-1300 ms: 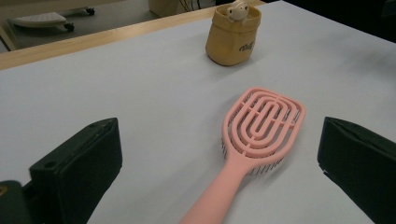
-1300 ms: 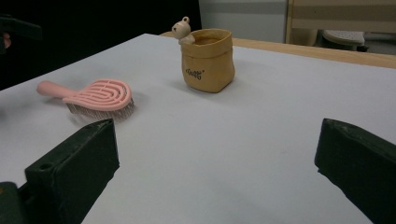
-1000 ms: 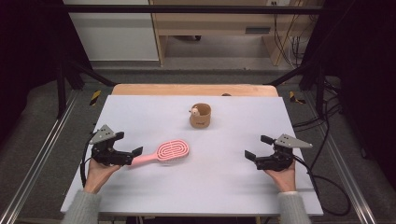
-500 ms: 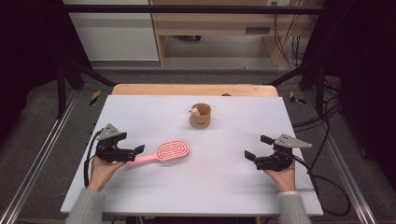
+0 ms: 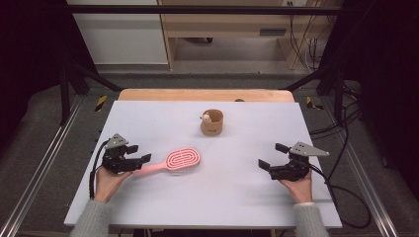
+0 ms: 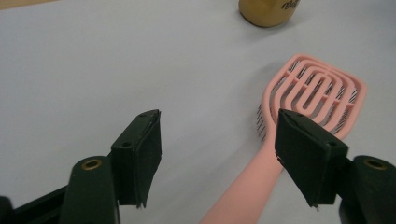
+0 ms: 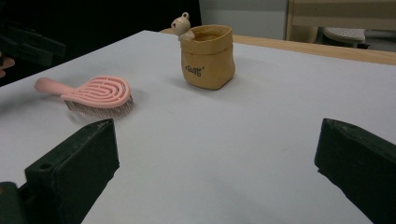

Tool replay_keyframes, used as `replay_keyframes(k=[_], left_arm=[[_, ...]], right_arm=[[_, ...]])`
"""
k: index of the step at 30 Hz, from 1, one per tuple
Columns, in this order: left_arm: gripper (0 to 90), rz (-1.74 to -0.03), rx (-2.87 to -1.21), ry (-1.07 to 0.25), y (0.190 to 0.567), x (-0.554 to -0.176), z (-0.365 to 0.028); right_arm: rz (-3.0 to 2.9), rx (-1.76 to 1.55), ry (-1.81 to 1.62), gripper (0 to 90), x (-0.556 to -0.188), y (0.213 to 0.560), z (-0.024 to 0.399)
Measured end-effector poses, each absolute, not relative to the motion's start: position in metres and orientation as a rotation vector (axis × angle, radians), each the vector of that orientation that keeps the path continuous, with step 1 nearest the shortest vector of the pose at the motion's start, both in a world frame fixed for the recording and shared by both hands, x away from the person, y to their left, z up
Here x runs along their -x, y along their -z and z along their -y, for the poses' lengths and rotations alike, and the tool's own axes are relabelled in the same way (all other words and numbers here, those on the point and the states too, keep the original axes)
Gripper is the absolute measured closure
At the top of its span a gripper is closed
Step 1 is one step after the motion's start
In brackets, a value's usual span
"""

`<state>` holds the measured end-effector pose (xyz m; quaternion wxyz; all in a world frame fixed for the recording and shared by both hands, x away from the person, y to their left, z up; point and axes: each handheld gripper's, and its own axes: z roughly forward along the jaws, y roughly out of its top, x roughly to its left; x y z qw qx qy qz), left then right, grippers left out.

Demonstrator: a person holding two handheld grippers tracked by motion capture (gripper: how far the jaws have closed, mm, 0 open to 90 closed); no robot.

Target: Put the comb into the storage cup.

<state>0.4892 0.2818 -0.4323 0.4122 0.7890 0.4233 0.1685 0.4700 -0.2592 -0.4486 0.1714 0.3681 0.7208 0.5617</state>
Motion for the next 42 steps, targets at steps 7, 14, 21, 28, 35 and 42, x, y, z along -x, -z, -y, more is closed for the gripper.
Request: replay_keyframes(k=[7,14,21,28,35,42], left_arm=[[49.1,-1.074,-2.006,-0.413,0.433,-0.488,-0.28],[61.8,-1.075,-2.043,-0.424,0.435,-0.488,-0.278],[73.2,-1.093,-2.079,-0.419,0.437,-0.488,-0.277],[81.9,-1.101,-2.101,-0.4,0.439,-0.488,-0.276],[88.2,-1.102,-2.126,-0.401,0.441,-0.488,-0.276],[89.4,-1.116,-2.154,-0.406,0.444,-0.489,-0.275]], right_arm=[[-2.044,-1.044,-1.593,0.2,-0.47,0.448,0.259],[-2.048,-1.047,-1.591,0.2,-0.47,0.449,0.259],[-2.05,-1.045,-1.592,0.2,-0.47,0.449,0.259],[-2.048,-1.044,-1.592,0.2,-0.47,0.449,0.259],[-2.049,-1.044,-1.59,0.2,-0.47,0.449,0.259],[-2.05,-1.044,-1.59,0.2,-0.47,0.449,0.259]])
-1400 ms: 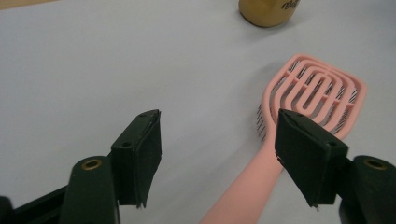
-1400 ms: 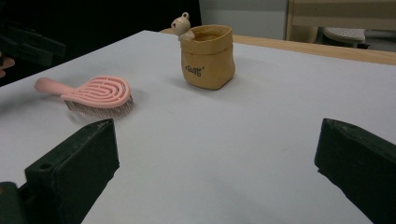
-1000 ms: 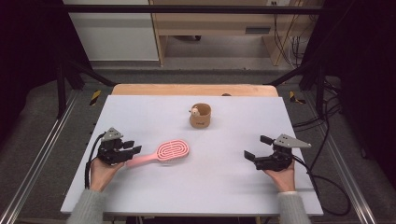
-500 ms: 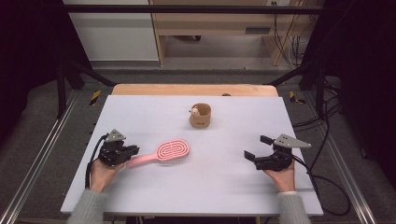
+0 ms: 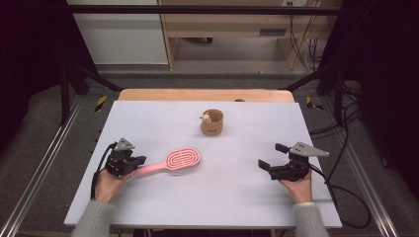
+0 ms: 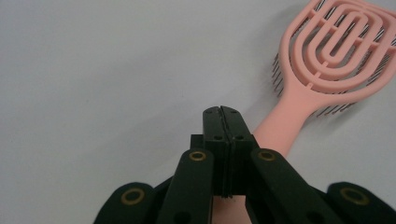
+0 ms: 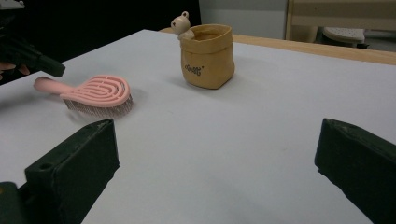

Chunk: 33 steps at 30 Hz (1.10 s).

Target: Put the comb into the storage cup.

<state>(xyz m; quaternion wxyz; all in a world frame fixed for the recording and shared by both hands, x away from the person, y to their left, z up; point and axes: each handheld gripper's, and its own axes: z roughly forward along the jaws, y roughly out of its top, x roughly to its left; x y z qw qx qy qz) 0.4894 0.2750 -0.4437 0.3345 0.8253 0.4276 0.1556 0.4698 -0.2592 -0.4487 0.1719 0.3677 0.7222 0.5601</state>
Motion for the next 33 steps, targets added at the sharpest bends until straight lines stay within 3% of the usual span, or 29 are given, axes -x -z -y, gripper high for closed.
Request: replay_keyframes(k=[33], left_arm=[[89.6,-1.051,-2.275,-0.333,0.447,-0.4828,-0.2661]], right_arm=[[-2.051,-1.043,-1.59,0.2,-0.4695,0.4486,0.2593]])
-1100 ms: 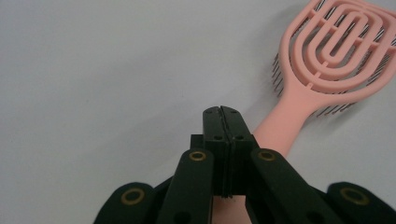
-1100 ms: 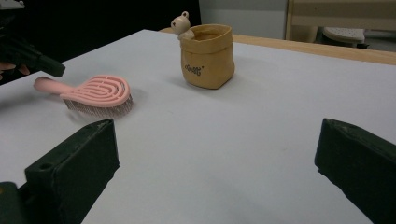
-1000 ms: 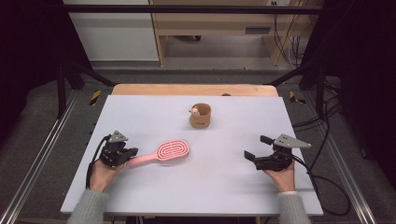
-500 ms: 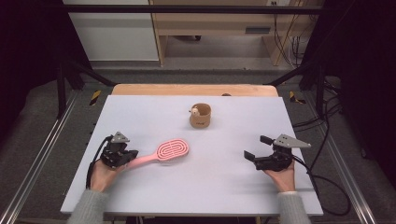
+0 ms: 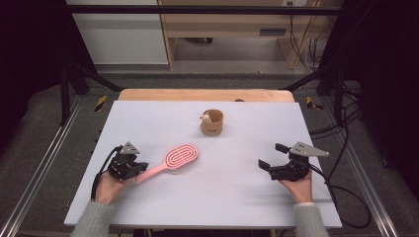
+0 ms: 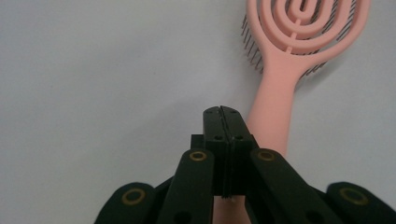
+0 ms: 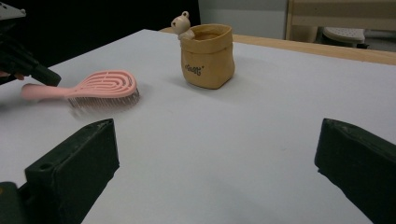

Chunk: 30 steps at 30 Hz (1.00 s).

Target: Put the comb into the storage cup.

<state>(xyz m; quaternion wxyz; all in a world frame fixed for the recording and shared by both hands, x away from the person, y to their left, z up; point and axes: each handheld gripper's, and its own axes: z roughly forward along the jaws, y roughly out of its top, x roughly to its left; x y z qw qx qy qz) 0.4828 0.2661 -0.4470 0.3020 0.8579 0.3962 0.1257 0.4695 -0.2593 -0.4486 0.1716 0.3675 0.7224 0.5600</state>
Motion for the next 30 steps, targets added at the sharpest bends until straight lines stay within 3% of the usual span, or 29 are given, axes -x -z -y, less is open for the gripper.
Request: replay_keyframes(k=[30], left_arm=[[89.5,-1.018,-2.306,-0.31,0.446,-0.476,-0.256]], right_arm=[[-2.05,-1.042,-1.59,0.2,-0.47,0.448,0.26]])
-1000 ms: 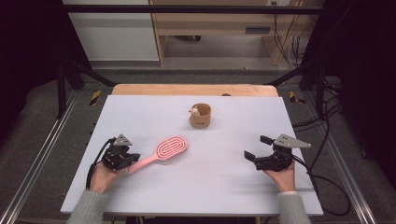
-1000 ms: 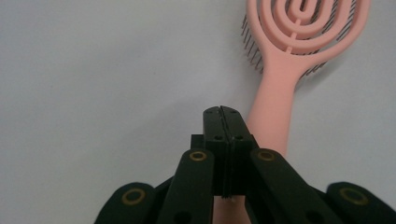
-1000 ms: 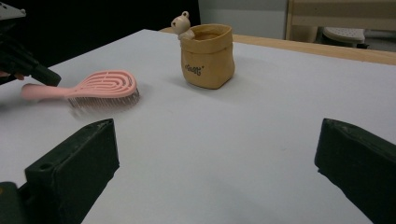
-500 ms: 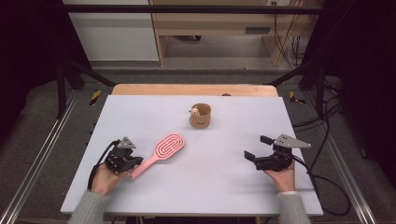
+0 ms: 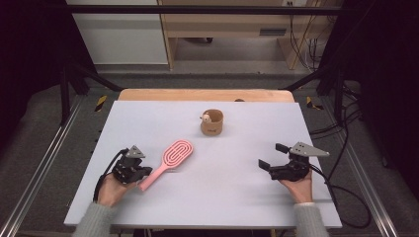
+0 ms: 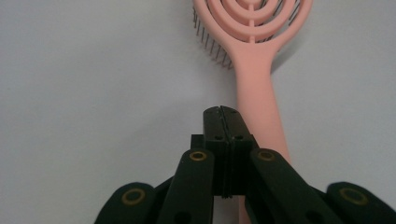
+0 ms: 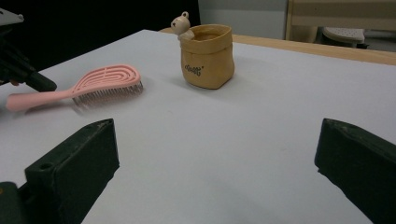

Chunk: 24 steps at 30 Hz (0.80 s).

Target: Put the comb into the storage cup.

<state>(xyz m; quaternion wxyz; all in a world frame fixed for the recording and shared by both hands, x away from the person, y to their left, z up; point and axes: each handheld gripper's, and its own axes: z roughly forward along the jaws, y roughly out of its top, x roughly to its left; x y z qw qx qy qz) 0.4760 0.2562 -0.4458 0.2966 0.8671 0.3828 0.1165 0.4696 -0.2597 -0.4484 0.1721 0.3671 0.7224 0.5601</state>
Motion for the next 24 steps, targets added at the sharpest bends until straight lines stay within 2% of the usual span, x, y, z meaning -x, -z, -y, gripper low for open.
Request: replay_keyframes(k=[3,6,12,13,15,24], left_arm=[[87.1,-1.036,-2.251,-0.348,0.44,-0.475,-0.262],[79.0,-1.05,-2.186,-0.395,0.432,-0.473,-0.267],[52.7,-1.084,-2.106,-0.428,0.424,-0.471,-0.271],[45.7,-1.09,-2.091,-0.437,0.422,-0.471,-0.272],[42.3,-1.096,-2.081,-0.431,0.421,-0.471,-0.272],[10.3,-1.098,-2.054,-0.476,0.413,-0.468,-0.269]], right_arm=[[-2.05,-1.045,-1.59,0.2,-0.47,0.448,0.26],[-2.049,-1.045,-1.589,0.2,-0.47,0.448,0.26],[-2.053,-1.045,-1.588,0.2,-0.47,0.449,0.259],[-2.051,-1.045,-1.588,0.2,-0.47,0.449,0.259],[-2.05,-1.045,-1.588,0.2,-0.47,0.449,0.259],[-2.05,-1.045,-1.589,0.2,-0.47,0.449,0.259]])
